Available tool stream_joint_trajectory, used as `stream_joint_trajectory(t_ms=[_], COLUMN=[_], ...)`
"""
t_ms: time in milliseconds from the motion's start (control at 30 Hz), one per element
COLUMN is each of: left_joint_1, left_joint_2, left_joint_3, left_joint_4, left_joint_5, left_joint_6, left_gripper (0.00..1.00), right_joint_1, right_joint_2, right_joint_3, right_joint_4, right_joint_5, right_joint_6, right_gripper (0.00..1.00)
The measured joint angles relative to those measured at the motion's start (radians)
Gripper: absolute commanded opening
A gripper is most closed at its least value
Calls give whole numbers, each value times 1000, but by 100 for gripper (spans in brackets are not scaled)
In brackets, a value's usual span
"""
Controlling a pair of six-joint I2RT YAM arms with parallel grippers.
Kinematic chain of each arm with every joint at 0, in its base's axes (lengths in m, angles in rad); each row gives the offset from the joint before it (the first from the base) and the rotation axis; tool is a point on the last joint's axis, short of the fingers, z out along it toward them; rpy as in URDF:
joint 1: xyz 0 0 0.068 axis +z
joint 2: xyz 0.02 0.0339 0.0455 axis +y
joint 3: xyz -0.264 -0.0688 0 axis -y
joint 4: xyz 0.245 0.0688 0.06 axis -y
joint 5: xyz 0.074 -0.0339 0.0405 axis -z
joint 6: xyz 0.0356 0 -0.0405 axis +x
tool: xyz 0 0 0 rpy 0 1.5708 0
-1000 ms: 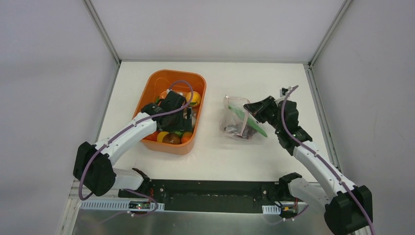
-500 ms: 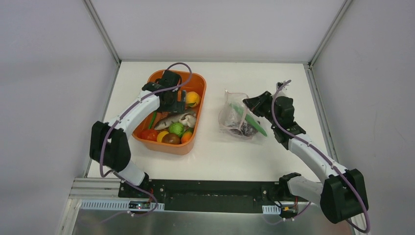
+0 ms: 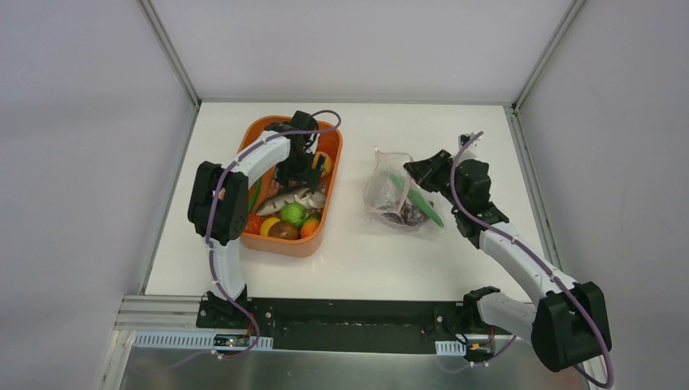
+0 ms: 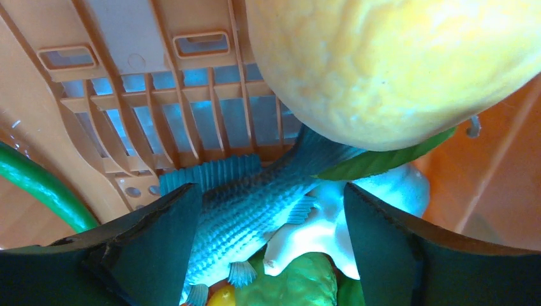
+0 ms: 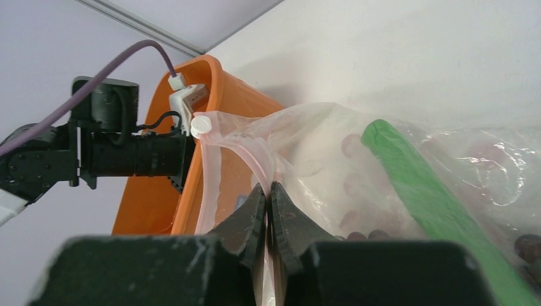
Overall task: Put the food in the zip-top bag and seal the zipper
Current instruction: Pick up the fake fish from the bin.
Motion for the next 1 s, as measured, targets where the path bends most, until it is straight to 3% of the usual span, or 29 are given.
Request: stream_joint_trajectory(t_ms=[133, 400, 467, 600, 633, 700, 767, 800, 933, 1000], left_joint_1=[-6, -13, -13, -13, -11, -11, -11, -11, -11, -11], left_joint_2=[7, -10, -12, -40, -48, -58, -60, -61, -72, -72], left_joint_3=[6, -38, -39, -59, -66, -71, -71, -73, -95, -97], left_joint_4=[-10, 32, 37, 53, 56, 49, 43, 44, 43, 41], left_joint_5=[-47, -119, -121, -134, -140, -147, -150, -150, -139, -125], left_joint_6=[6, 9, 10, 5, 5, 5, 12, 22, 45, 64], left_gripper=[46, 17, 3, 0, 1, 16, 55, 65, 76, 77], right_joint_1=[0, -1, -2, -2, -2, -2, -2, -2, -2, -2], right_joint_2=[-37, -110, -130, -172, -181, -197, -209, -212, -217, -216], right_joint_3=[0, 0, 0, -8, -12, -24, -34, -37, -42, -42], right_joint_4=[0, 0, -1, -6, -8, -9, -17, -21, -35, -36], right_joint_5=[-1, -14, -19, -25, -26, -26, -26, -26, -25, -25], right_joint_6=[1, 30, 34, 43, 46, 53, 57, 59, 59, 59], right_gripper=[8, 8, 8, 8, 8, 8, 8, 9, 9, 9])
